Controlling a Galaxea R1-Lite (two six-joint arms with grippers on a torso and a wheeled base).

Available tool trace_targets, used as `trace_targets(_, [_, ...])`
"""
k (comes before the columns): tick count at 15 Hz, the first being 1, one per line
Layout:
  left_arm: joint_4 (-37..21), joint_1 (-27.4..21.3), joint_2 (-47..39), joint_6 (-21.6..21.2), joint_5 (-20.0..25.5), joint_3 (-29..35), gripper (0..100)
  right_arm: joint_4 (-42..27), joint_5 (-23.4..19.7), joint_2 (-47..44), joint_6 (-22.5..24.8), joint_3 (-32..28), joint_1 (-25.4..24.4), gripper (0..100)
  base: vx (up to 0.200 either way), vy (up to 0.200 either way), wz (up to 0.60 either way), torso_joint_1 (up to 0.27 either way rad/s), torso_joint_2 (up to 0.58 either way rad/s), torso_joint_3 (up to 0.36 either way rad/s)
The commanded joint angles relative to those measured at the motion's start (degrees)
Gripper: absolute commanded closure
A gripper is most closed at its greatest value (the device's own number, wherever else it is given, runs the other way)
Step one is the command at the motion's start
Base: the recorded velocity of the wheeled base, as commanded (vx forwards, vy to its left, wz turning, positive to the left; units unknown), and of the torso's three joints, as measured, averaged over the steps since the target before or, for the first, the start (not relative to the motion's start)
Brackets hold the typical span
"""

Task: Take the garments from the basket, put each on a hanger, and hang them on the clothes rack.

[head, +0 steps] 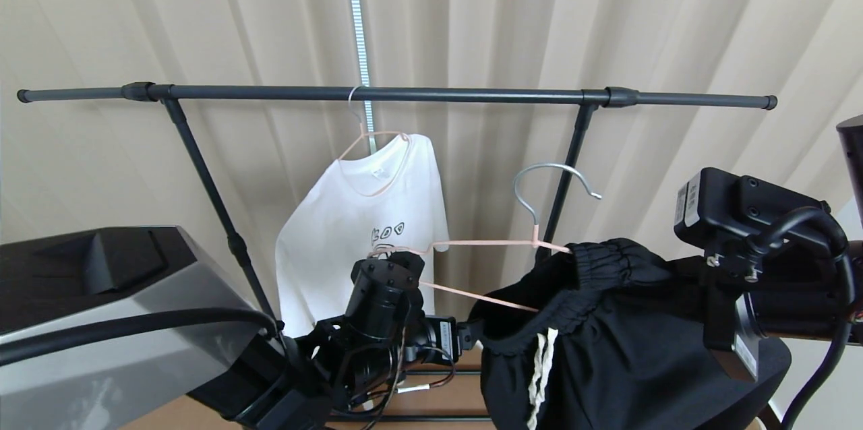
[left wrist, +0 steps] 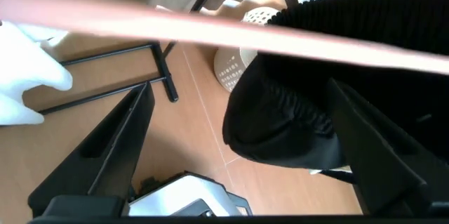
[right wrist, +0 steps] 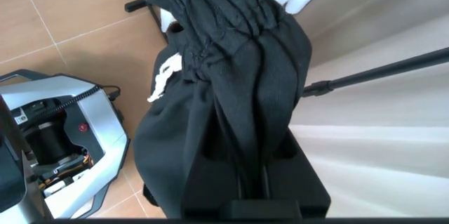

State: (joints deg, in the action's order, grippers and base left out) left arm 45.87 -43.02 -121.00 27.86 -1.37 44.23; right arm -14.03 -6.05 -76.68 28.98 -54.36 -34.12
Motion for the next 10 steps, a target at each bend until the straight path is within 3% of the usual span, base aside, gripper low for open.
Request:
trace_targets(1, [0.09, -0.22, -2.39, -0.08, 0.05, 0.86, 0, 0.06, -0.02, 0.30, 0.03, -0.13, -0.07, 100, 0.000, 0.000, 0.00, 0.000, 0.00, 0.000])
trace_targets(6, [0.27, -1.36, -2.39, -0.08, 0.40, 1.56, 0, 0.06, -0.46, 0.57, -0.50, 0.04, -0.16, 100, 0.000, 0.000, 0.00, 0.000, 0.00, 0.000])
trace_targets(8, [0.36, -1.36, -2.13, 0.18, 0.66, 2.53, 0, -0.03, -4.06, 0.65, -0.32, 0.83, -0.24, 100, 0.000, 0.000, 0.00, 0.000, 0.00, 0.000])
trace_targets(10, [0.53, -1.19, -2.04, 0.18, 0.57, 2.79, 0, -0.12, -4.24, 0.65, -0.24, 0.92, -0.24, 100, 0.000, 0.000, 0.00, 0.000, 0.00, 0.000])
